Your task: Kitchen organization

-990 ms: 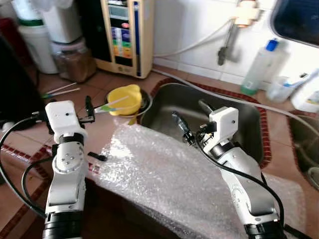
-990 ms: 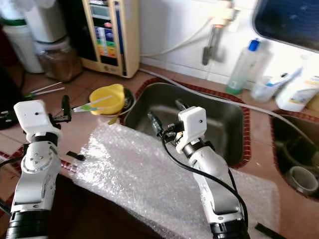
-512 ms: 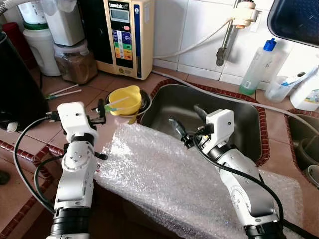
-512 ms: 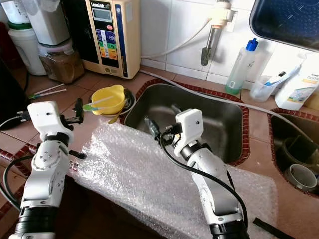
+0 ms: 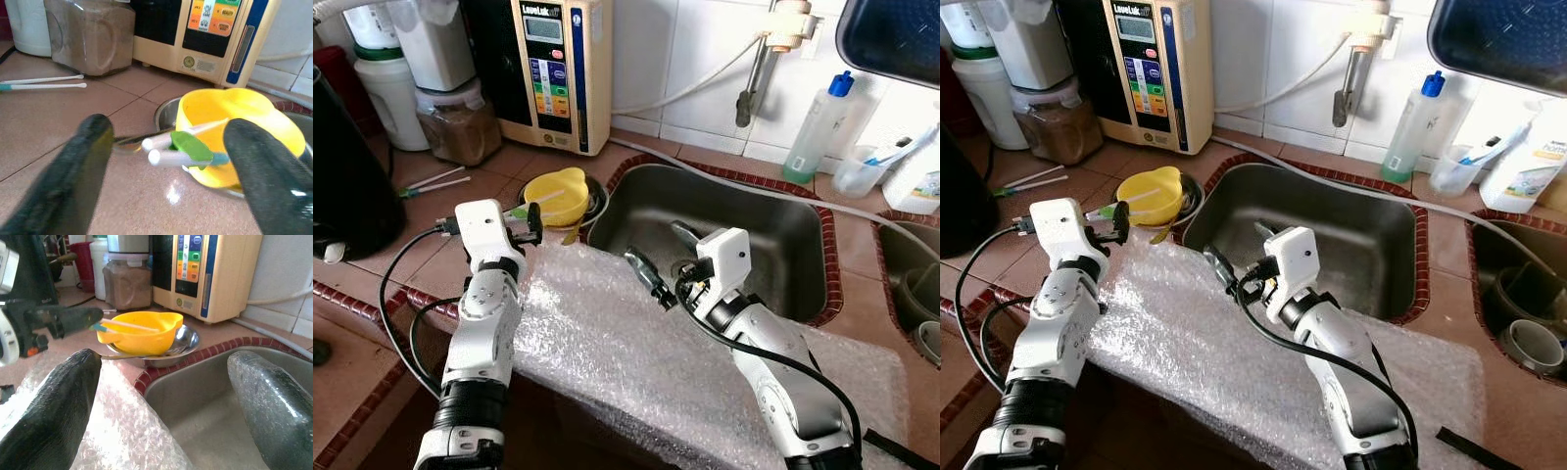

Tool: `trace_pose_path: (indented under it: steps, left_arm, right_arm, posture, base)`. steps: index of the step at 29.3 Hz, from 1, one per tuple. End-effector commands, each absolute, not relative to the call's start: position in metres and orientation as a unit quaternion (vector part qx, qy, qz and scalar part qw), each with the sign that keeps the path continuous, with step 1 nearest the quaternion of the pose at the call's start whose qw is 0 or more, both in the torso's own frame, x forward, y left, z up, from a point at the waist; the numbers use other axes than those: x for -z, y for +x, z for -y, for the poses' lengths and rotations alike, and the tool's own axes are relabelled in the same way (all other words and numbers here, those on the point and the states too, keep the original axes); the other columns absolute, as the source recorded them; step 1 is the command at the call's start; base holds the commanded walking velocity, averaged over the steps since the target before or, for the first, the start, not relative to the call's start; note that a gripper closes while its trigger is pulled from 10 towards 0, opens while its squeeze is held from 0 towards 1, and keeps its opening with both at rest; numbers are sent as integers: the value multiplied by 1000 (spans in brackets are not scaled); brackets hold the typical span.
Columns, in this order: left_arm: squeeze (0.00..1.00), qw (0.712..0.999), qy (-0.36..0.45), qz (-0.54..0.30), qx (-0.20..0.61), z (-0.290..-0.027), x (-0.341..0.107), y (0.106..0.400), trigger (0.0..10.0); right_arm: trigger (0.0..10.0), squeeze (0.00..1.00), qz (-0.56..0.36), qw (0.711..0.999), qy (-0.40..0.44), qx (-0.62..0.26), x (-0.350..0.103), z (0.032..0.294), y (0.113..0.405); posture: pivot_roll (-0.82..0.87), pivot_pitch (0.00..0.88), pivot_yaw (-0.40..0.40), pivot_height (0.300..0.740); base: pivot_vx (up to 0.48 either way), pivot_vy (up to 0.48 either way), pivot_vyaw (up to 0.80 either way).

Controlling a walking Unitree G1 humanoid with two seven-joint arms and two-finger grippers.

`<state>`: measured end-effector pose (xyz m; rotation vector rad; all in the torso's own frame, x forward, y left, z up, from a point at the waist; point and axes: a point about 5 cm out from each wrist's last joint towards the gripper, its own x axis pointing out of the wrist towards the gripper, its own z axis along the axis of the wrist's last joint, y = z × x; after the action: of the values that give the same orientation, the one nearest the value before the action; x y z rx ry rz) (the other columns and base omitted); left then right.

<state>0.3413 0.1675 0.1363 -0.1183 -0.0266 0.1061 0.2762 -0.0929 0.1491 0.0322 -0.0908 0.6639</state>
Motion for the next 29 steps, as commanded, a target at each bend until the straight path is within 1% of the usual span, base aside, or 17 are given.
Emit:
trace_pose_path:
  steps: [1,3,7,9,16,23,26,29]
  left_arm:
    - [0,997,-66,28,-39,-165,-142,346,0]
    - [0,996,-74,35,-28,-161,-145,350,0]
    - [0,995,-85,43,-38,-159,-146,353,0]
    - [0,994,-90,43,-36,-154,-145,352,0]
    - [0,994,-96,45,-37,-150,-141,352,0]
    - [0,993,-96,49,-49,-153,-141,352,0]
    - [0,993,-93,47,-58,-157,-141,353,0]
    - [0,993,-82,60,-56,-158,-148,354,0]
  right_arm:
    - [10000,0,55,941,16,-333,-155,93,273]
    - [10000,0,54,941,10,-334,-155,95,273]
    - [10000,0,51,941,7,-335,-154,95,273]
    - [10000,0,50,939,7,-339,-153,93,272]
    - [10000,0,48,938,8,-342,-153,91,270]
    - [10000,0,46,937,7,-347,-152,89,270]
    - [10000,0,49,938,10,-344,-152,88,271]
    - [10000,0,44,939,14,-340,-150,89,271]
  posture:
    - [-5,0,0,740]
    - [-6,0,-1,740]
    - [-7,0,-4,740]
    - [-7,0,-4,740]
    - [-7,0,-4,740]
    - [0,0,-2,740]
    - [41,0,7,740]
    - [56,0,-13,740]
  base:
    - [0,0,0]
    - [0,0,0]
    - [0,0,0]
    - [0,0,0]
    - [0,0,0]
    - [0,0,0]
    - [0,0,0]
    - [0,0,0]
